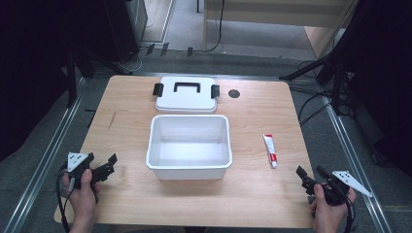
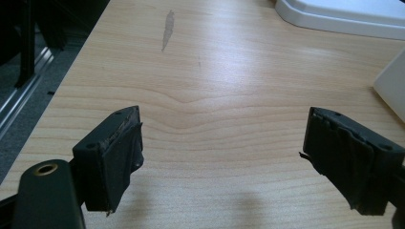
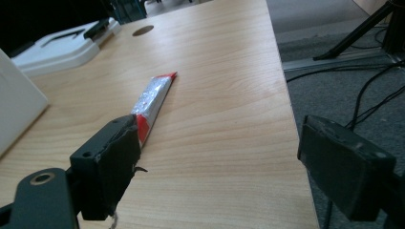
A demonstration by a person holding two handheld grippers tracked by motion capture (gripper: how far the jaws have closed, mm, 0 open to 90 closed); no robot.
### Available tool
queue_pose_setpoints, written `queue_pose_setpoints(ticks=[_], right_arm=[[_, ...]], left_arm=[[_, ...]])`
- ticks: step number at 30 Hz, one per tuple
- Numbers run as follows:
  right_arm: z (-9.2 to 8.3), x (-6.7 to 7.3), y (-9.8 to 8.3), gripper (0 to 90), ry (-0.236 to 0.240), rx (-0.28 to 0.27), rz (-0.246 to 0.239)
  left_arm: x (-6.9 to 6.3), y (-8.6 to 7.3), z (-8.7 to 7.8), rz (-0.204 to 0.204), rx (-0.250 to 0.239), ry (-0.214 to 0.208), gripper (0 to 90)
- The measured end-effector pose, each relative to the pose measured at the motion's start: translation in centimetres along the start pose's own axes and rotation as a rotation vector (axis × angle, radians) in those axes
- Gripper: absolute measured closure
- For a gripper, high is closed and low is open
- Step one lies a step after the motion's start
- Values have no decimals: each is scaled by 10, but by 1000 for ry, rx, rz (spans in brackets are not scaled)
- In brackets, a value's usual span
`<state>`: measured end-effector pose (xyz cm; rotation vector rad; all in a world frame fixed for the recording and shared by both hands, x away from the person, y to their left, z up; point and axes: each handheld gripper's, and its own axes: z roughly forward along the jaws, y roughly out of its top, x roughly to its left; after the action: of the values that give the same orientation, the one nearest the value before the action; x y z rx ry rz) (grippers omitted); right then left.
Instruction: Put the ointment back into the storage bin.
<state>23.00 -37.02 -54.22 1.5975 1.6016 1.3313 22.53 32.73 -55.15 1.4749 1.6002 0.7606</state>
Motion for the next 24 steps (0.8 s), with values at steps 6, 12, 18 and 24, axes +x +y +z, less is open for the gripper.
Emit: queue_pose_setpoints(ticks=[6, 12, 18, 24], right_arm=[[2, 6, 7, 173, -33, 54, -34], [9, 18, 19, 182, -64, 178, -129], [18, 25, 40, 186, -82, 374, -165], [35, 31, 53, 170, -109, 600, -218]], left_arm=[[-1, 0, 0, 6, -2, -1, 142], [-1, 0, 0, 17, 1, -5, 142], [-1, 0, 0, 14, 3, -8, 142], [0, 0, 0, 5, 6, -14, 142]])
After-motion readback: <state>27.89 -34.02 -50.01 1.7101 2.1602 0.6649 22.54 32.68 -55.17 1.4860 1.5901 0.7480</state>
